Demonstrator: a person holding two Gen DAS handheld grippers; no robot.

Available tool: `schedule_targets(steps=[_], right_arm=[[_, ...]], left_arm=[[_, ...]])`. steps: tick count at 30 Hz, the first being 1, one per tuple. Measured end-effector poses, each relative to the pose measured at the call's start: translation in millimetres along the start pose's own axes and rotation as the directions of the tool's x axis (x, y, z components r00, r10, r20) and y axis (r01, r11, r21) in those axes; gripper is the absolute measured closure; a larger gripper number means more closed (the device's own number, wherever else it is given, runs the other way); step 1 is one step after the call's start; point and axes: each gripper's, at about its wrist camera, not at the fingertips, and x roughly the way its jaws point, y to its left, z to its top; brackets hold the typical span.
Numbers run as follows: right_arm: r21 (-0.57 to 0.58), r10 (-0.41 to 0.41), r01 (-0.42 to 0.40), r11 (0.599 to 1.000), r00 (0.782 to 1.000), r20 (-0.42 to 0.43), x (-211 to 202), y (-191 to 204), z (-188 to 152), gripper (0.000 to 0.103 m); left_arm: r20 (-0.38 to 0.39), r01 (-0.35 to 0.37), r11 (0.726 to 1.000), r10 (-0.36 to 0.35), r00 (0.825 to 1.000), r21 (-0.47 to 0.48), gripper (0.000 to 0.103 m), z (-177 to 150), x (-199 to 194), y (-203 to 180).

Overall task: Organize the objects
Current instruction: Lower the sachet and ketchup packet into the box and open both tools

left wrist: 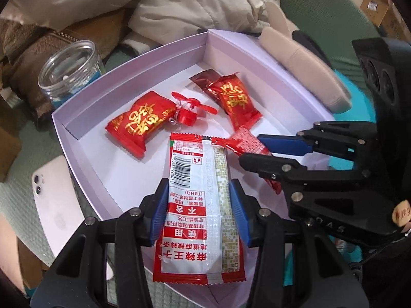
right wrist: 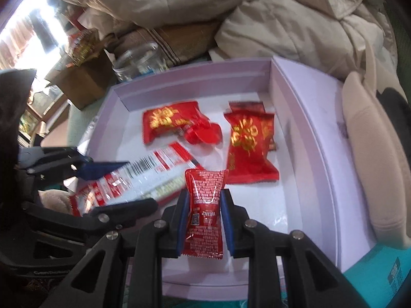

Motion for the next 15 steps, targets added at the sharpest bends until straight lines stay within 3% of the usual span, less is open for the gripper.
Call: schedule_targets(steps=[5, 9, 15], right_arm=[[0.018, -0.005, 0.005, 1.000, 1.000, 0.031, 0.3, -4.2, -3.8, 0.079], [0.036, -0.025, 0.025, 0.999, 1.000, 0.007, 8.5, -9.0, -5.3, 0.079], [0.058, -0.023, 0.021, 0.998, 1.000, 0.021, 9.7, -12.2, -6.2, 0.078]], left_arm=[[0.029, -0.010, 1.000, 0.010, 1.000, -0.010, 0.058, 1.5, 0.0, 1.1], [0.044, 0.023, 0.999, -0.021, 0.999, -0.037, 0.058, 4.4, -2.8, 4.7], [0.040, -0.013, 1.000, 0.013, 0.999, -0.015, 0.058, 6.4, -1.7, 1.3]])
